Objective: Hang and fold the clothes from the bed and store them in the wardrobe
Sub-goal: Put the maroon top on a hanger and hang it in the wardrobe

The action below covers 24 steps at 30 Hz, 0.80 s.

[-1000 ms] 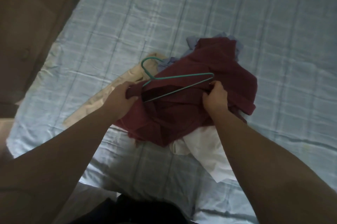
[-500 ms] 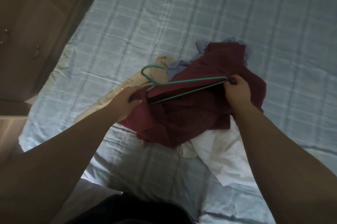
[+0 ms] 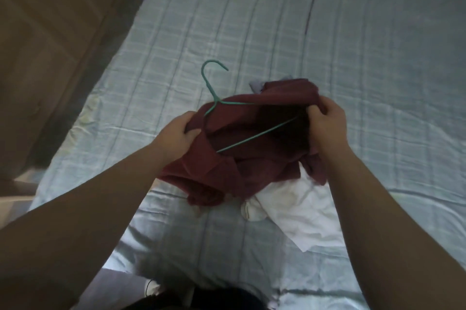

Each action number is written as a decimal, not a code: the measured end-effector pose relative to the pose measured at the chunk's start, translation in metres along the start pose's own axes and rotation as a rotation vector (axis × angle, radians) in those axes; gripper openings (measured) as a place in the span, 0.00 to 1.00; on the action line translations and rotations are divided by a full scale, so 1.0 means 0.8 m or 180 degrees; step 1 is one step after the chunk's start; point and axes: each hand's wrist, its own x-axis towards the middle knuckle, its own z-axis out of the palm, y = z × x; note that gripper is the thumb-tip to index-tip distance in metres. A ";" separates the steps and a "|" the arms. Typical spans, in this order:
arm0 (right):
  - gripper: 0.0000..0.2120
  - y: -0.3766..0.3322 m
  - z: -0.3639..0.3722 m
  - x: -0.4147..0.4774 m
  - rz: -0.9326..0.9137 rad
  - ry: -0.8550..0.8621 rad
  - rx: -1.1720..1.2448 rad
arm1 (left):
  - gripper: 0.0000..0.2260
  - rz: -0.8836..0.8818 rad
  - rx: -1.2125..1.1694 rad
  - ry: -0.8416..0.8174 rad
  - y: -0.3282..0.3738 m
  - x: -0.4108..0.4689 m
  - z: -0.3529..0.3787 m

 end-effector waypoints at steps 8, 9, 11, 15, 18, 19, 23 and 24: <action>0.11 -0.075 0.000 -0.134 -0.0447 -0.0218 0.0374 | 0.05 0.0077 -0.0225 0.0640 0.056 -0.038 -0.090; 0.14 -0.086 0.004 -0.151 -0.0493 -0.0219 0.0301 | 0.03 0.0120 -0.0244 0.0742 0.062 -0.047 -0.110; 0.19 -0.113 0.015 -0.189 -0.0605 -0.0174 0.0107 | 0.03 0.0216 -0.0318 0.0915 0.072 -0.069 -0.151; 0.15 -0.176 0.049 -0.271 -0.0927 0.0151 0.0029 | 0.06 0.0488 -0.0400 0.1164 0.092 -0.129 -0.242; 0.12 -0.228 0.077 -0.328 -0.1152 0.0162 0.0038 | 0.08 0.0788 -0.0442 0.1439 0.103 -0.182 -0.323; 0.11 -0.245 0.085 -0.344 -0.1240 0.0071 0.0041 | 0.07 0.0874 -0.0451 0.1534 0.104 -0.200 -0.351; 0.17 -0.328 0.098 -0.406 -0.1607 -0.0157 0.0084 | 0.04 0.1024 -0.0380 0.1992 0.097 -0.277 -0.467; 0.14 -0.352 0.097 -0.423 -0.1755 0.0005 0.0063 | 0.05 0.1039 -0.0359 0.2112 0.094 -0.297 -0.495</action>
